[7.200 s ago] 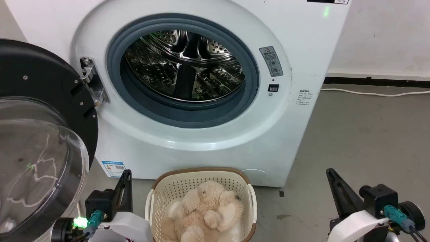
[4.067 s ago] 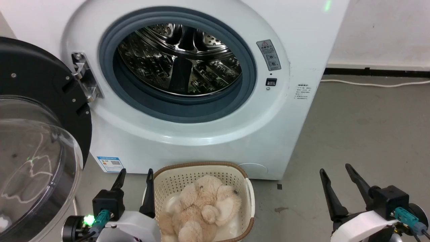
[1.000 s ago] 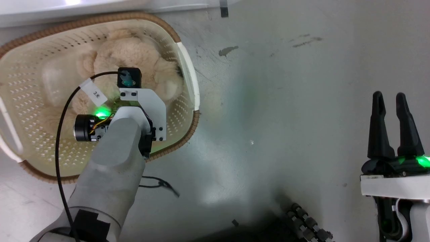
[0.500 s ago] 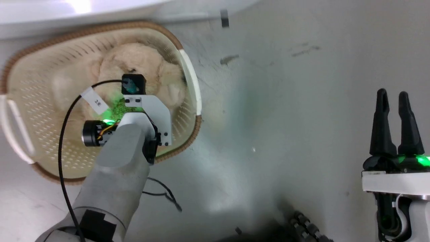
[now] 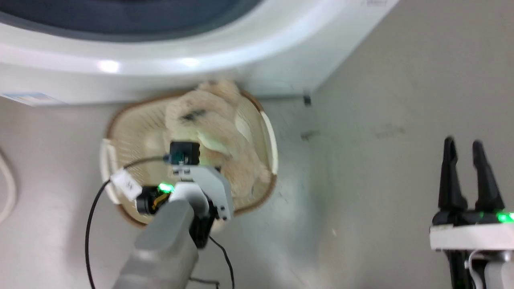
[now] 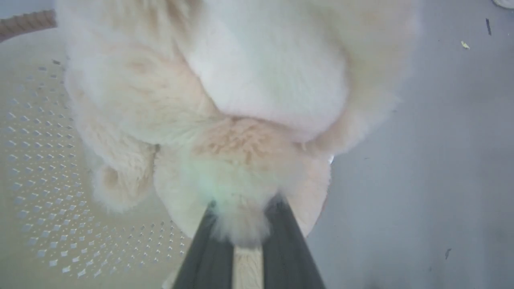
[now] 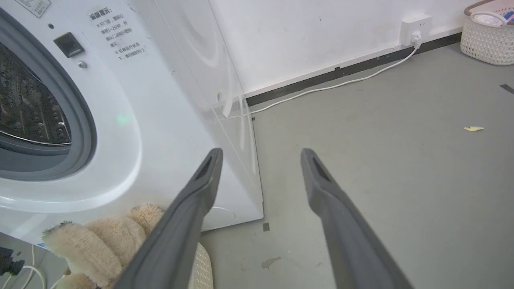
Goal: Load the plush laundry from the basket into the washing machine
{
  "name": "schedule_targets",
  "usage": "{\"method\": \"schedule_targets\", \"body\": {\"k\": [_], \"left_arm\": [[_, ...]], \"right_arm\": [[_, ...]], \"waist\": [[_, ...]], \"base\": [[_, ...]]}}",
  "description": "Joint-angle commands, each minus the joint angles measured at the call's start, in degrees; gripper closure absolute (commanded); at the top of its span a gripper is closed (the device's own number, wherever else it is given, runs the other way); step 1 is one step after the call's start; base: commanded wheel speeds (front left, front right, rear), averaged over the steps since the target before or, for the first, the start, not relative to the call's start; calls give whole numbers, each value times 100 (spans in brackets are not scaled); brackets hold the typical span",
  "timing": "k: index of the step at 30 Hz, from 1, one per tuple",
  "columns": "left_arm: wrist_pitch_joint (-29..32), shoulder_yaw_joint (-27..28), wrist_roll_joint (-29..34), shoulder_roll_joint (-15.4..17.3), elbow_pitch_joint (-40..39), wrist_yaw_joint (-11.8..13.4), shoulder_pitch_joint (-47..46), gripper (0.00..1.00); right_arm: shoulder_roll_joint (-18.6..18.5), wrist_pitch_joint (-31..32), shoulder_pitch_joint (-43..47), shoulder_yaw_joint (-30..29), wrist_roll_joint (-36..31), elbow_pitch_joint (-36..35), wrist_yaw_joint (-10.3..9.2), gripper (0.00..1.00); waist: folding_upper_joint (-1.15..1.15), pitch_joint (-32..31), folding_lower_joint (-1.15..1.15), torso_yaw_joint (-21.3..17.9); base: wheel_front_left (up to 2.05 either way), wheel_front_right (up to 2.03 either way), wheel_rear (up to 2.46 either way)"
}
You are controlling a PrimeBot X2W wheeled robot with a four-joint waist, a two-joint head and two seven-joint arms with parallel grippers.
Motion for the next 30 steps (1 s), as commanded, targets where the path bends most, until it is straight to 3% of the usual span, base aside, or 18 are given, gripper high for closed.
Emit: {"method": "schedule_targets", "body": {"k": [1, 7, 14, 22, 30], "left_arm": [[-145, -27, -124, 2, -158, 16, 147, 100], [-820, -79, -514, 1, -775, 186, 794, 100], [-1257, 143, -439, 51, -1801, 452, 1459, 100], [-1285, 762, 509, 176, -3793, 767, 2187, 100], [-1286, 1057, 1090, 126, -4295, 708, 2124, 100]], "right_arm": [[-4, -24, 119, -11, -61, 30, 5, 0], [-4, -24, 508, -8, -133, 101, 5, 0], [-4, -24, 893, -57, -127, 170, 5, 0], [-4, -24, 1060, -53, -116, 194, 5, 0], [-4, -24, 1048, -41, -46, 175, 5, 0]], "waist": [[0, -715, 1, 477], [0, -1501, 1, 709], [0, -2167, 1, 788], [0, -2431, 1, 669], [0, -2327, 1, 481]], "base": [[0, 0, 0], [0, 0, 0], [0, 0, 0], [0, 0, 0], [0, 0, 0]]}}
